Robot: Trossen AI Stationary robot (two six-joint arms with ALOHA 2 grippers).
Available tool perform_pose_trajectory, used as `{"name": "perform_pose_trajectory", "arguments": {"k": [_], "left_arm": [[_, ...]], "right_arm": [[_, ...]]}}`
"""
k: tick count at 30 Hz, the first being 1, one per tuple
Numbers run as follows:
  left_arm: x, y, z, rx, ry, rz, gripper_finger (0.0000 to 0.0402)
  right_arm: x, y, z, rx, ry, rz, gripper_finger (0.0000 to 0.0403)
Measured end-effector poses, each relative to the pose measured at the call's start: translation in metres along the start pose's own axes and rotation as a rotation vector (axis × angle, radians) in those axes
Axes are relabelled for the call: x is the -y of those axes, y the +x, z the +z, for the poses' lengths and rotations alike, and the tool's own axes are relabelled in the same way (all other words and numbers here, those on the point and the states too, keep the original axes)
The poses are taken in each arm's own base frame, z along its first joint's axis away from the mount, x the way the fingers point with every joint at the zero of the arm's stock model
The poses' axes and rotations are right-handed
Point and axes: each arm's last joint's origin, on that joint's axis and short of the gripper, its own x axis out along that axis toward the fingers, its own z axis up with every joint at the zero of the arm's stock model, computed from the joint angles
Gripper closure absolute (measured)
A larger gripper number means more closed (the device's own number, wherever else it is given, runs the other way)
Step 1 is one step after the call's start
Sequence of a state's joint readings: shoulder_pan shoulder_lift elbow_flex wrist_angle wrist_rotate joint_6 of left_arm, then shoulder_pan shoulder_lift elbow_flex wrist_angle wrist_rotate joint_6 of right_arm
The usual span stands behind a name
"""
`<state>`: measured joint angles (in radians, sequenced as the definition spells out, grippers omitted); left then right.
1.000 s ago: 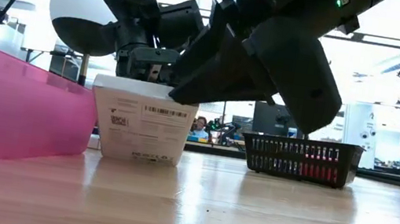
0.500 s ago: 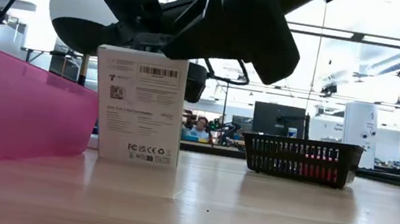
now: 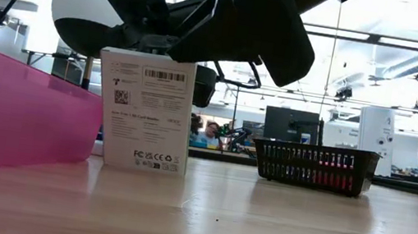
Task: Pick and place items into bin
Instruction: Put the bottom white card reader box into the blue bin
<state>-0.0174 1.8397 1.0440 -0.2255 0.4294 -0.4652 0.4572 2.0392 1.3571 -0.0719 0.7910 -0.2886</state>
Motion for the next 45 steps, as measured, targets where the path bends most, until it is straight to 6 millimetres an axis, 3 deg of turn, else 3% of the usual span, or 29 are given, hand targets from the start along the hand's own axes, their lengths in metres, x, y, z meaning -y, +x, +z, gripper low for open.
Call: {"name": "perform_pose_trajectory", "arguments": {"k": [8,19,28,45], "left_arm": [[0.0,0.0,0.0,0.001,-0.019,-0.003,0.0401],[-0.001,0.0,-0.001,0.001,-0.034,0.001,0.0401],[0.004,-0.003,0.006,0.049,-0.004,-0.04,0.0401],[0.004,-0.003,0.005,0.046,0.0,-0.037,0.0402]], "right_arm": [[0.0,0.0,0.0,-0.002,0.013,0.001,0.0204],[-0.002,0.0,-0.002,-0.003,0.249,0.029,0.0204],[-0.01,0.003,-0.017,-0.078,0.227,0.089,0.0204],[-0.01,0.002,-0.017,-0.077,0.26,0.102,0.0204]]}}
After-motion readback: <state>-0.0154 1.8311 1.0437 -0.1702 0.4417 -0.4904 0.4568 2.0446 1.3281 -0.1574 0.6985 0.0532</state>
